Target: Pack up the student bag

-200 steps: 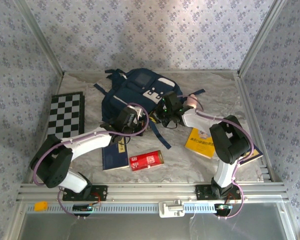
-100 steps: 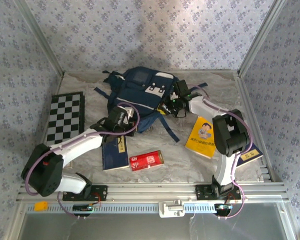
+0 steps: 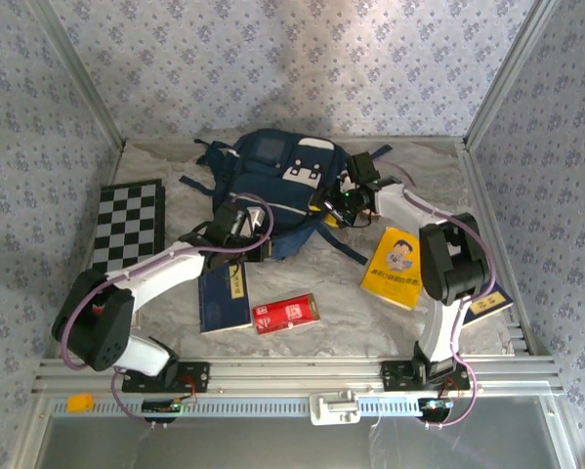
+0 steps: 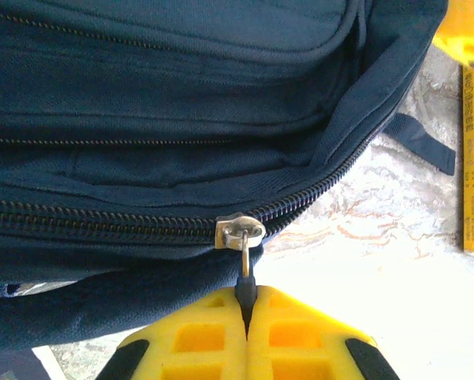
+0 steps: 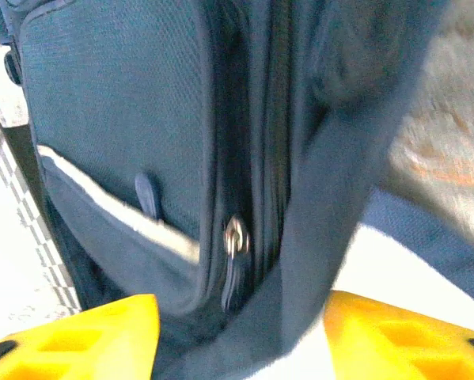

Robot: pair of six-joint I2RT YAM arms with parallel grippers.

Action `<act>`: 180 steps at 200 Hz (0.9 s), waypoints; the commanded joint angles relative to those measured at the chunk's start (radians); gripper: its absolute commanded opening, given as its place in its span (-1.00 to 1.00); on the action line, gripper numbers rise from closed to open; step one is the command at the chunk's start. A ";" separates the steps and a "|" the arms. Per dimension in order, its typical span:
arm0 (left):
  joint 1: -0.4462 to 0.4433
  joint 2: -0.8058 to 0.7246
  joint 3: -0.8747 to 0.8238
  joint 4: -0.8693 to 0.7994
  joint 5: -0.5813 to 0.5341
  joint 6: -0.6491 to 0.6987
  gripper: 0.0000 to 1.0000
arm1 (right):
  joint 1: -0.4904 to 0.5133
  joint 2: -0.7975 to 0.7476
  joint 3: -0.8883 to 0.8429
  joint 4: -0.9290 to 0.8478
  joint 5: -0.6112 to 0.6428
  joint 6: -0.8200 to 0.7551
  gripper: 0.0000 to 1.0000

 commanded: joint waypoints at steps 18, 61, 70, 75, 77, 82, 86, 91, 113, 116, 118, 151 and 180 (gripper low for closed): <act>-0.013 0.021 0.069 -0.004 0.035 -0.004 -1.00 | 0.131 -0.125 -0.129 0.074 0.048 0.169 0.43; -0.042 0.030 0.088 -0.003 0.034 0.004 -1.00 | 0.241 -0.054 -0.153 0.244 0.121 0.368 0.44; -0.048 0.030 0.088 -0.001 0.034 0.008 -1.00 | 0.249 -0.038 -0.151 0.266 0.144 0.385 0.41; -0.049 0.029 0.088 -0.002 0.033 0.009 -1.00 | 0.251 -0.028 -0.148 0.266 0.157 0.390 0.39; -0.049 0.029 0.089 -0.003 0.032 0.009 -1.00 | 0.250 -0.026 -0.147 0.265 0.161 0.390 0.38; -0.051 0.029 0.089 -0.003 0.032 0.009 -1.00 | 0.249 -0.016 -0.147 0.268 0.166 0.390 0.35; -0.052 0.026 0.090 -0.003 0.033 0.009 -1.00 | 0.248 -0.009 -0.147 0.270 0.168 0.388 0.30; -0.053 0.026 0.091 -0.004 0.034 0.010 -1.00 | 0.247 -0.002 -0.149 0.272 0.169 0.384 0.26; -0.059 0.017 0.089 -0.009 0.038 0.015 -1.00 | 0.238 0.014 -0.115 0.248 0.194 0.349 0.03; -0.061 0.017 0.088 -0.009 0.038 0.016 -1.00 | 0.237 0.016 -0.113 0.246 0.195 0.341 -0.02; -0.062 0.014 0.088 -0.008 0.038 0.016 -1.00 | 0.236 0.016 -0.112 0.243 0.196 0.338 -0.03; -0.064 -0.001 0.079 -0.027 0.038 0.018 -1.00 | 0.209 0.006 -0.110 0.197 0.183 0.256 -0.67; -0.064 -0.037 0.047 -0.067 -0.005 0.016 -1.00 | 0.175 -0.024 -0.107 0.119 0.152 0.143 -1.00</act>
